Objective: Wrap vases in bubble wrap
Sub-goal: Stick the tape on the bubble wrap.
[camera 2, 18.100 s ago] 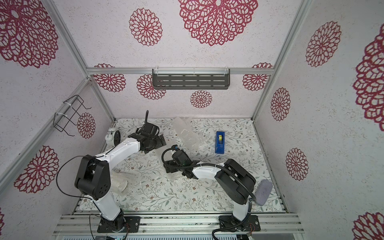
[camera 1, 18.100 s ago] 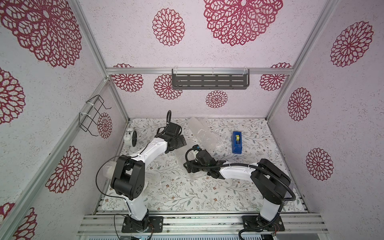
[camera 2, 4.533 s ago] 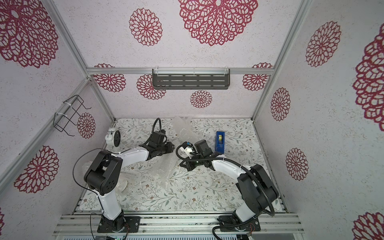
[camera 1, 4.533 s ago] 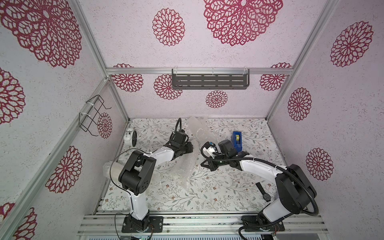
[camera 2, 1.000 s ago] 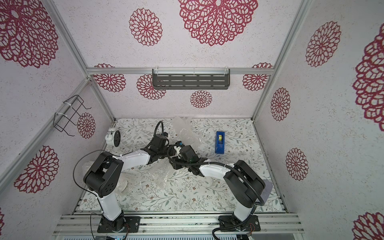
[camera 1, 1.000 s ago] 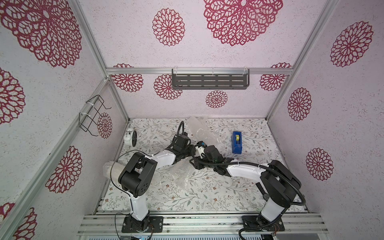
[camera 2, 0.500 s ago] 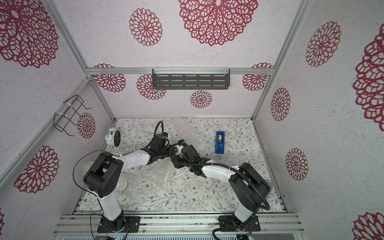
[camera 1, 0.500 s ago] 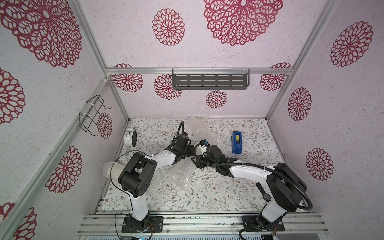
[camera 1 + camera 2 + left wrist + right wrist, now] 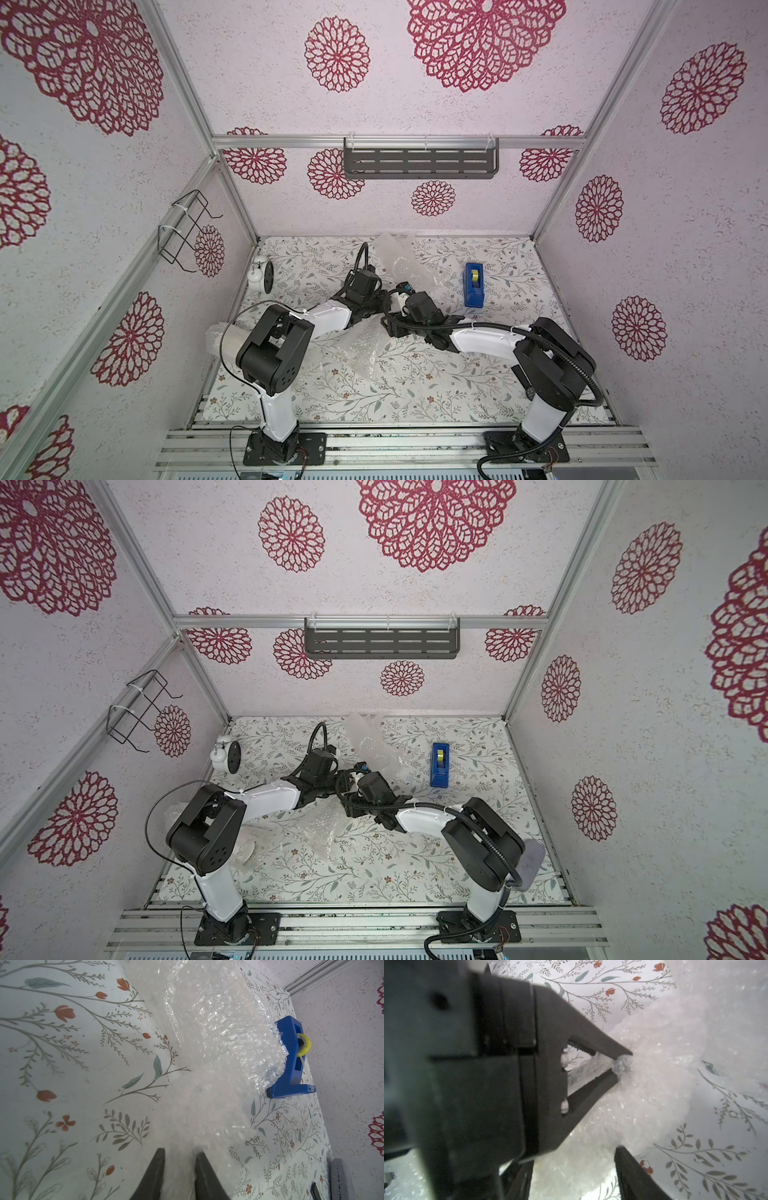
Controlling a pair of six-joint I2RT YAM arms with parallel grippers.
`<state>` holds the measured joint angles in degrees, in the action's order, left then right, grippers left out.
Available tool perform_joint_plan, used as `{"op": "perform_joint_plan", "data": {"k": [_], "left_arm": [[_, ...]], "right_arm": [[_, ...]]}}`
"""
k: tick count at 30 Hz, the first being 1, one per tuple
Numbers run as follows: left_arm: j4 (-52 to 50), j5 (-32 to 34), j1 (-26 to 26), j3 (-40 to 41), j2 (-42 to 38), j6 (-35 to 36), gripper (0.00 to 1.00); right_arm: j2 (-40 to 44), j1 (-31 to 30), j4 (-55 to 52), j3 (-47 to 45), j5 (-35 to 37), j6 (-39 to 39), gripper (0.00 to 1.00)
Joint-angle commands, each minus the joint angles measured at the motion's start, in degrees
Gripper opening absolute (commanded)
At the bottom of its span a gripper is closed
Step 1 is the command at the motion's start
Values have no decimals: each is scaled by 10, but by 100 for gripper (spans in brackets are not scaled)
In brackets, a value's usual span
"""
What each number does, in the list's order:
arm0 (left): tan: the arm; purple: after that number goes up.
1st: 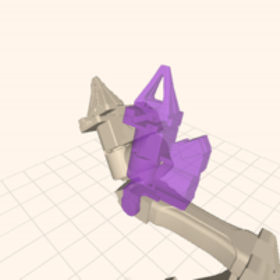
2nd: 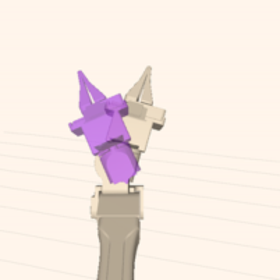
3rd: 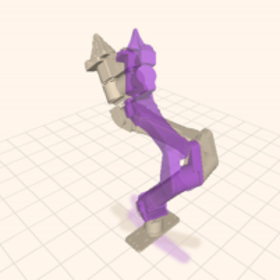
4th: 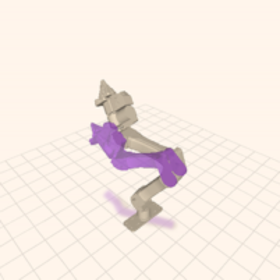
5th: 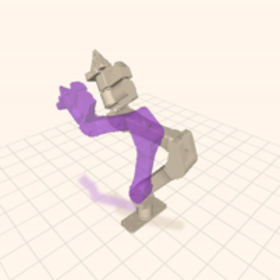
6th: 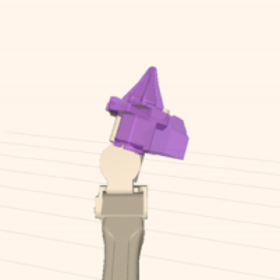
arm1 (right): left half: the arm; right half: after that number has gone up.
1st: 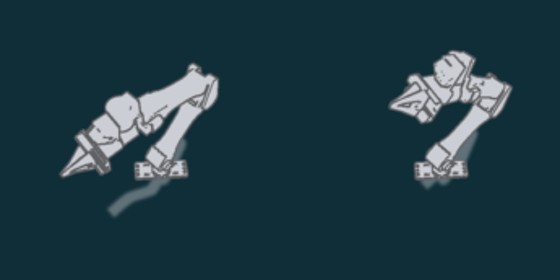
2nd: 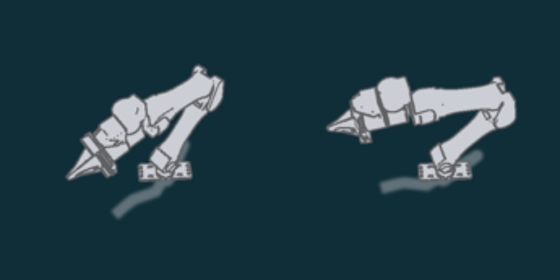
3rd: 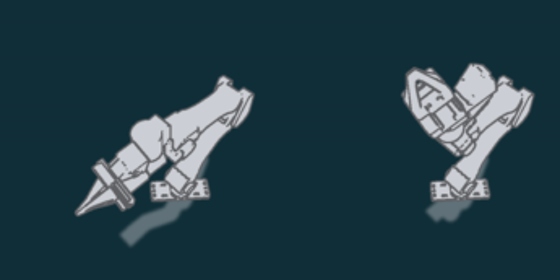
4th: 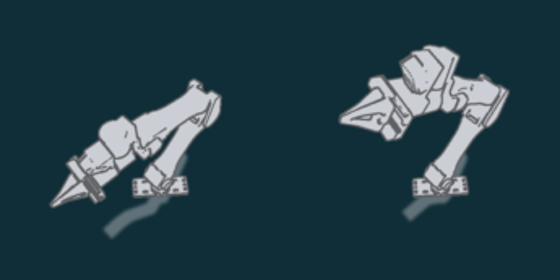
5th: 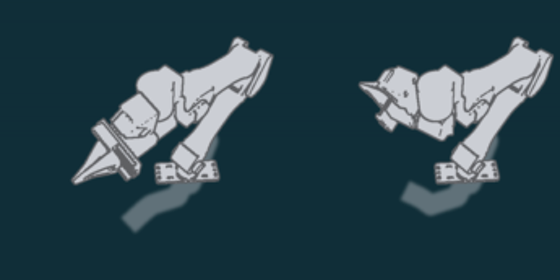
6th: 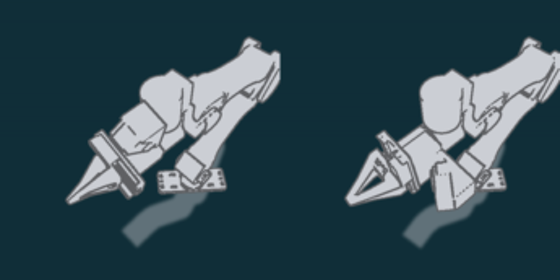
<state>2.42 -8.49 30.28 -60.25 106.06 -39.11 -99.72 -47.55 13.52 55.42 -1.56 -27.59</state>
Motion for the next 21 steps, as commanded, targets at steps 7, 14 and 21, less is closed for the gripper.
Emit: {"op": "perform_joint_plan", "data": {"k": [7,14,21], "left_arm": [[-119,-18,14,33,16,-1,26],[-121,-16,14,30,16,-2,26],[-126,-12,14,27,18,-1,25]], "right_arm": [[6,-9,48,13,-5,-25,70],[4,-33,23,11,24,-26,71],[28,-38,-4,13,62,-15,71]]}}
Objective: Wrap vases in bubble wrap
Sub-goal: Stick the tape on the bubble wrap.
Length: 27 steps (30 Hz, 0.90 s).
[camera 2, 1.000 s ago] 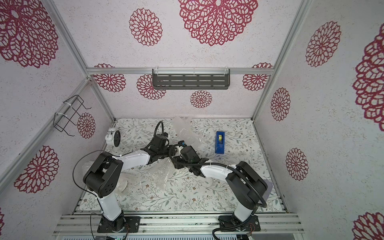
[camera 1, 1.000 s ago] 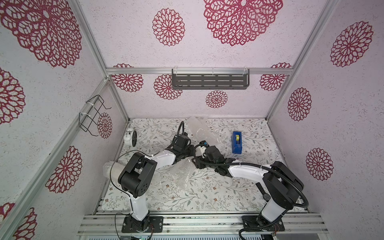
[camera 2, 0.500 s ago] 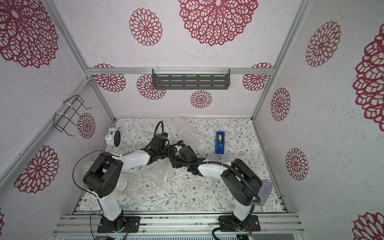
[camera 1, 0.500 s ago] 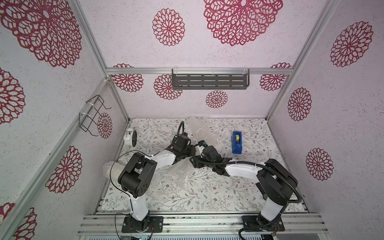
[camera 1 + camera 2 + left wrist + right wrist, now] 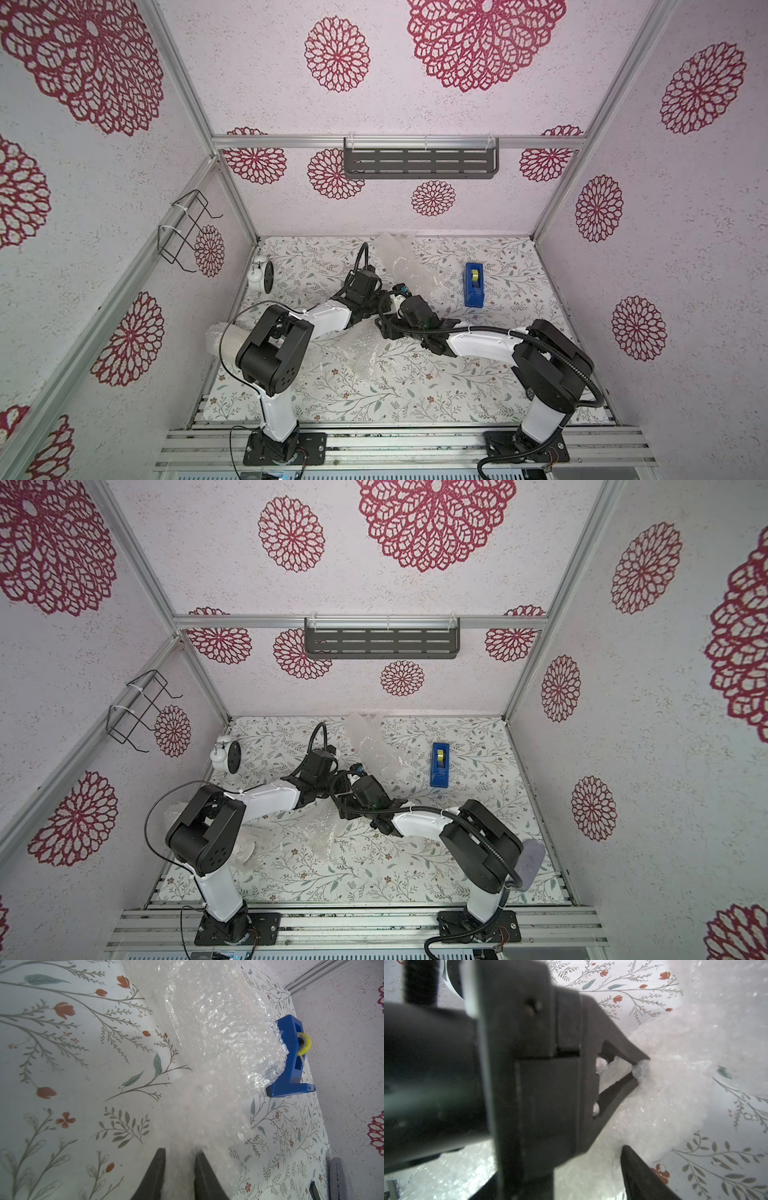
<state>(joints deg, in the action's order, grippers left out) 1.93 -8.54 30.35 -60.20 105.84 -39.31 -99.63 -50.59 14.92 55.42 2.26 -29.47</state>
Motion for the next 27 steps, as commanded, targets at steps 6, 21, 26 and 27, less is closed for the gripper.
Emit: {"op": "perform_joint_plan", "data": {"k": [6,21,26,27], "left_arm": [[-121,-6,12,28,18,0,25],[-125,-5,12,20,20,-4,25],[-125,-5,12,24,21,-6,25],[-124,-4,12,25,21,-6,25]], "right_arm": [[79,-8,-42,-8,46,26,70],[41,-8,83,-64,-47,-121,48],[12,-5,103,-52,-55,-122,44],[14,-4,103,-54,-52,-123,48]]}}
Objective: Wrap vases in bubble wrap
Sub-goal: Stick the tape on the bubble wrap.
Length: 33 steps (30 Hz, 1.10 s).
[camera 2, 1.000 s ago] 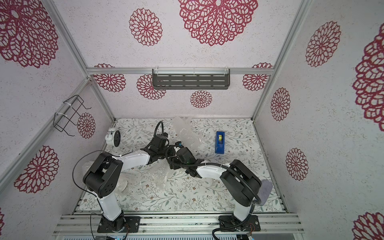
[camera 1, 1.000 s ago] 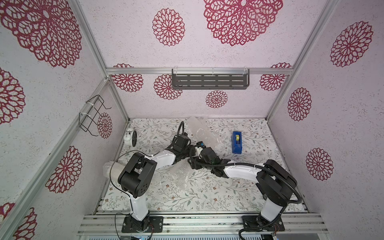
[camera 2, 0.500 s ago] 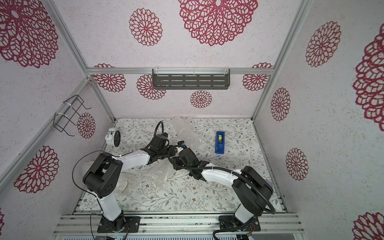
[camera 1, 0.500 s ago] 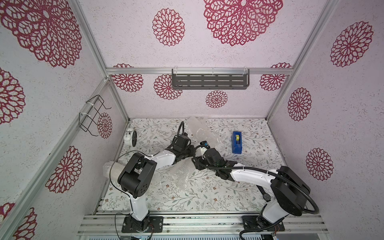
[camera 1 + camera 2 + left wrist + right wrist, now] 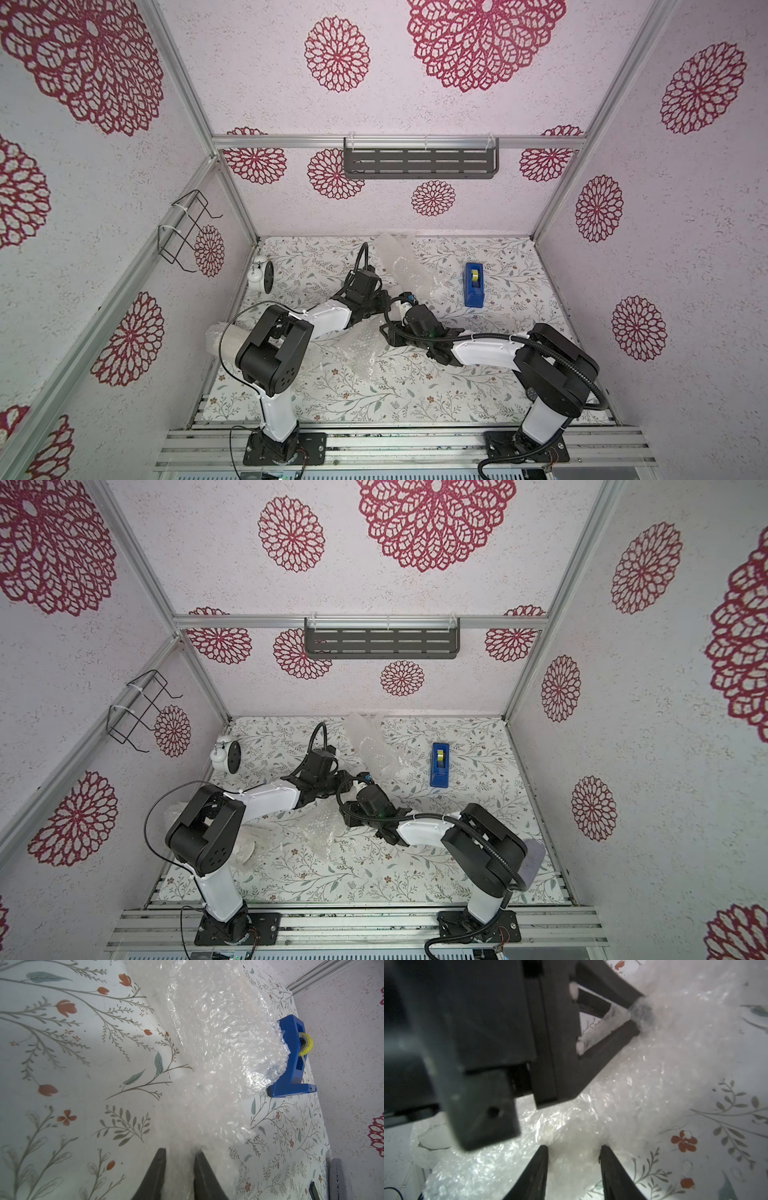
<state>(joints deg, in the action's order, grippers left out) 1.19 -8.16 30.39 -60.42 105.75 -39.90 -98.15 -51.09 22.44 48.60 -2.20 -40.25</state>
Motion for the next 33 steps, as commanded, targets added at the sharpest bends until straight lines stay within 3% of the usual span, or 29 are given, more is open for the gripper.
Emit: {"op": "perform_joint_plan", "data": {"k": [1,17,22,33], "left_arm": [[-116,-8,12,29,21,0,25],[-113,-9,11,30,21,0,25],[-112,-9,11,30,22,0,25],[-108,-10,11,36,14,-2,24]], "right_arm": [[4,1,28,9,-1,-16,53],[17,3,100,-24,-6,-66,64],[41,4,91,-35,29,-80,64],[-25,1,33,35,54,-74,53]]}}
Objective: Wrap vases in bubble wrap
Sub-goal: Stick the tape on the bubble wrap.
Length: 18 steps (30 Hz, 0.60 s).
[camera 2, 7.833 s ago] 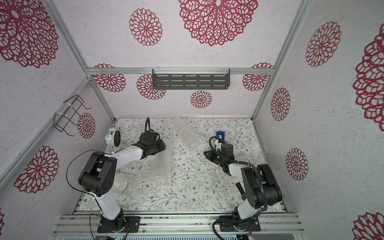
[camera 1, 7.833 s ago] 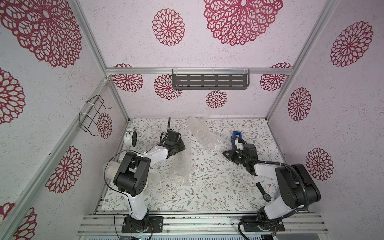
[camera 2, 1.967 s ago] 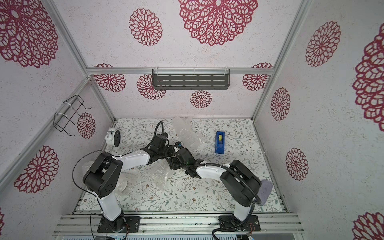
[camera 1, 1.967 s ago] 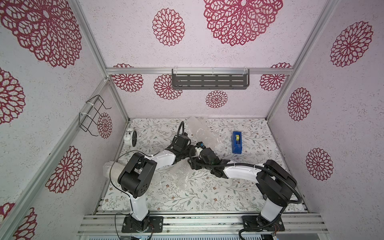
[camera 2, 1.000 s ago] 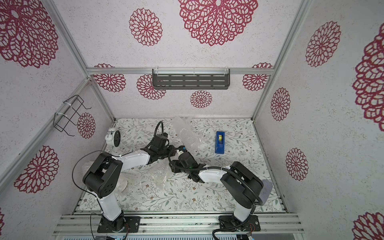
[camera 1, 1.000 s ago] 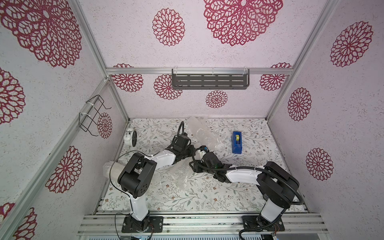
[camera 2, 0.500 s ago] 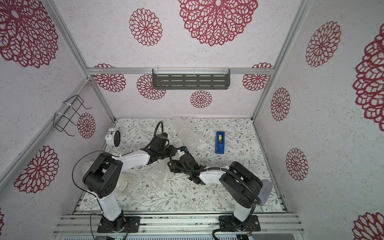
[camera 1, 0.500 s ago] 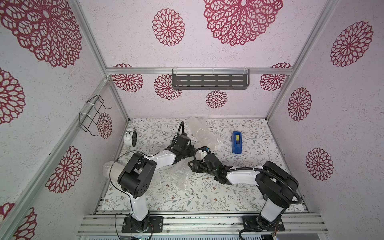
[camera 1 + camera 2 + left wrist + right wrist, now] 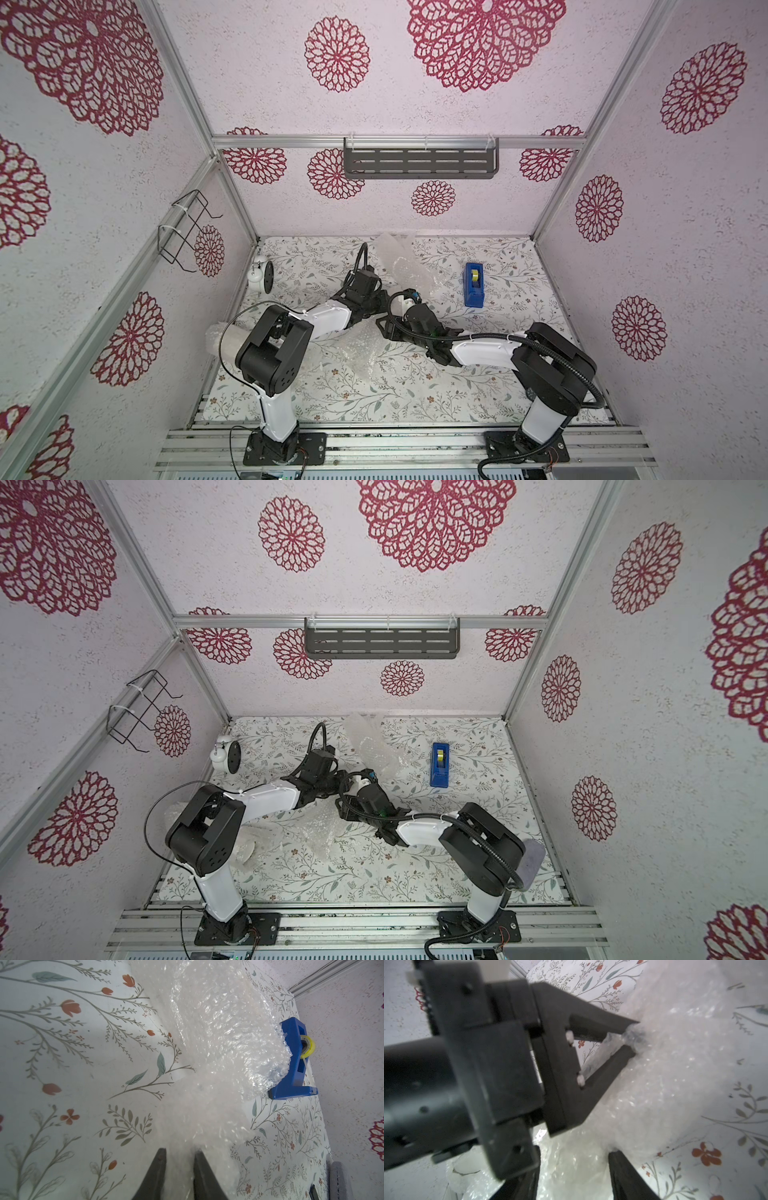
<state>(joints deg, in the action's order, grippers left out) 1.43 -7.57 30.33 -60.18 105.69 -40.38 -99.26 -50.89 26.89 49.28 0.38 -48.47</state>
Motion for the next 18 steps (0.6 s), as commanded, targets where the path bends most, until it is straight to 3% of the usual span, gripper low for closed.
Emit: {"op": "perform_joint_plan", "data": {"k": [1,5,10,18], "left_arm": [[-109,-17,11,34,15,3,25],[-107,-22,11,34,15,1,24],[-109,-23,11,31,13,0,24],[-105,-28,12,29,6,-8,25]], "right_arm": [[-16,-1,-17,31,37,11,52],[-23,-2,-30,36,58,22,45],[-16,-11,-69,55,85,46,52],[-50,-27,-146,99,152,68,52]]}}
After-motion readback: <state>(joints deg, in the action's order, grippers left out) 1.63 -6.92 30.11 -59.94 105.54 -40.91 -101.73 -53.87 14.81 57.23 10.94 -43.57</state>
